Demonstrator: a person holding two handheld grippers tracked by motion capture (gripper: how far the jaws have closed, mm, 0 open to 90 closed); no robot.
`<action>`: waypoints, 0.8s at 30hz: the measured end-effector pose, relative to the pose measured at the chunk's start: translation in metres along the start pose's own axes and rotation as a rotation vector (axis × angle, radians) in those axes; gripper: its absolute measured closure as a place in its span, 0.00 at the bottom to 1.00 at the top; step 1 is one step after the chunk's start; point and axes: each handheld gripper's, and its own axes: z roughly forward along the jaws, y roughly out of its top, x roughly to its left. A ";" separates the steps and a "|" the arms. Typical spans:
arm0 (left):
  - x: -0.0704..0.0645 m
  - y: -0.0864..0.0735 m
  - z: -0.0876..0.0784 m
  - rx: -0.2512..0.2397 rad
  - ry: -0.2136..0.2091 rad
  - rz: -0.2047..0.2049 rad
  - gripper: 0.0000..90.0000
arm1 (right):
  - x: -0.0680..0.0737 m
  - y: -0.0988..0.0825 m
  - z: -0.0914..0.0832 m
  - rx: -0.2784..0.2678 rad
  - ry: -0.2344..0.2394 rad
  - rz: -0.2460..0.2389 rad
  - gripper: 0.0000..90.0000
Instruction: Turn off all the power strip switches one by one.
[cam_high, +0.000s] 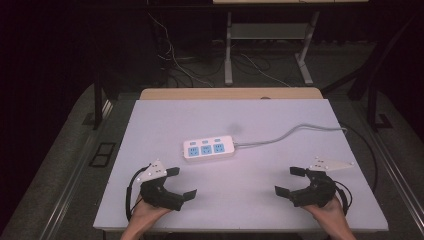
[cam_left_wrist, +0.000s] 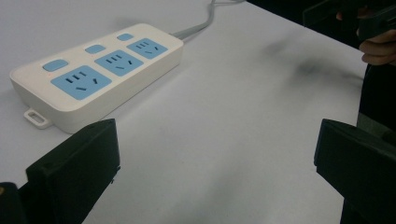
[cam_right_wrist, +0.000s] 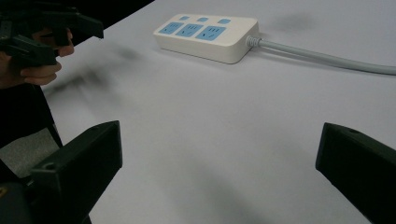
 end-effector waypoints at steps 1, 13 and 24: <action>0.000 0.001 0.001 0.005 0.000 0.001 0.00 | 0.000 0.000 0.000 0.001 0.000 -0.001 0.00; 0.000 0.015 0.009 0.048 -0.008 0.007 0.00 | 0.000 0.000 0.000 0.004 -0.007 -0.004 0.00; 0.008 0.025 0.012 0.082 -0.012 -0.002 0.00 | 0.000 -0.001 0.000 0.007 -0.014 -0.006 0.00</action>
